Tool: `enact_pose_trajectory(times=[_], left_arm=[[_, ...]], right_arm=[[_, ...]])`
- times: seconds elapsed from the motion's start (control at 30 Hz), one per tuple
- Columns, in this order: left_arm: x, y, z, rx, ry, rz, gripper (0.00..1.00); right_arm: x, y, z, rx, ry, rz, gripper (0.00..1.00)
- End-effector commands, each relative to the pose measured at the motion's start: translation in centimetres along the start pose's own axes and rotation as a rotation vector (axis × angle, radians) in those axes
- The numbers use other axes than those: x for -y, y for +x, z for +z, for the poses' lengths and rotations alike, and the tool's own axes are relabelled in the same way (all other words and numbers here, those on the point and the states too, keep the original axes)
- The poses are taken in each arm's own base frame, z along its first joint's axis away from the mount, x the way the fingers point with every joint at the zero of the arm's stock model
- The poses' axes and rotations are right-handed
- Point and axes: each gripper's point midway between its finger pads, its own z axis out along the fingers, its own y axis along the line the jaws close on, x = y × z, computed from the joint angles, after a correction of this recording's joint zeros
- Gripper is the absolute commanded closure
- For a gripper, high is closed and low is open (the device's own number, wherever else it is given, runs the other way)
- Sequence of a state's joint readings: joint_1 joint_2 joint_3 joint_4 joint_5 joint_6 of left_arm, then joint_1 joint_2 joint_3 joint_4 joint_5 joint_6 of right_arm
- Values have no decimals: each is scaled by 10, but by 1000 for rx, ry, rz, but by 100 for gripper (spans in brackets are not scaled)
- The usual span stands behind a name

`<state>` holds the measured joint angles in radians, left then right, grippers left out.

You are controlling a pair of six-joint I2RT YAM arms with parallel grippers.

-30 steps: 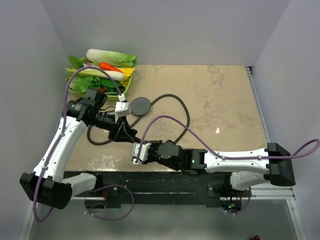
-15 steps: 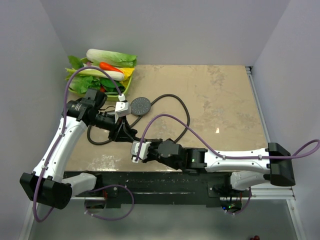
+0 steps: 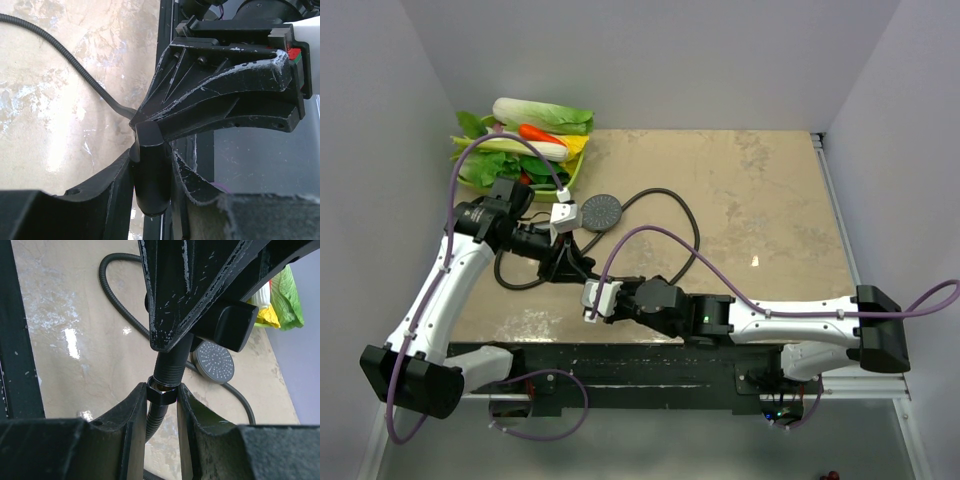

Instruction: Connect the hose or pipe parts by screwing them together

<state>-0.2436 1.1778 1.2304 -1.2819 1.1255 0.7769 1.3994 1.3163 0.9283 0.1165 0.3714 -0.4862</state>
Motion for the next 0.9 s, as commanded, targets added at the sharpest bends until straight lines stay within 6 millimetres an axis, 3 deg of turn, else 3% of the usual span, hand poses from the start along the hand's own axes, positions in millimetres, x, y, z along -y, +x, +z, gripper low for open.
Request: enact_pose_trajectory(times=[0.0,0.37,0.67,0.87], left_arm=[[11,-14,0,55,33,44,100],[10,-9,1,50,19,55,100],[-7,6,1,-9,-72,82,100],[-11,2,3,-1,-84,95,100]], right_arm=[[23,-50,3,143,44,78,100],[28,-54,4,158,39,94,100],[33,-56,-3,157,46,102,100],[31,-62,-1,172,25,112,100]])
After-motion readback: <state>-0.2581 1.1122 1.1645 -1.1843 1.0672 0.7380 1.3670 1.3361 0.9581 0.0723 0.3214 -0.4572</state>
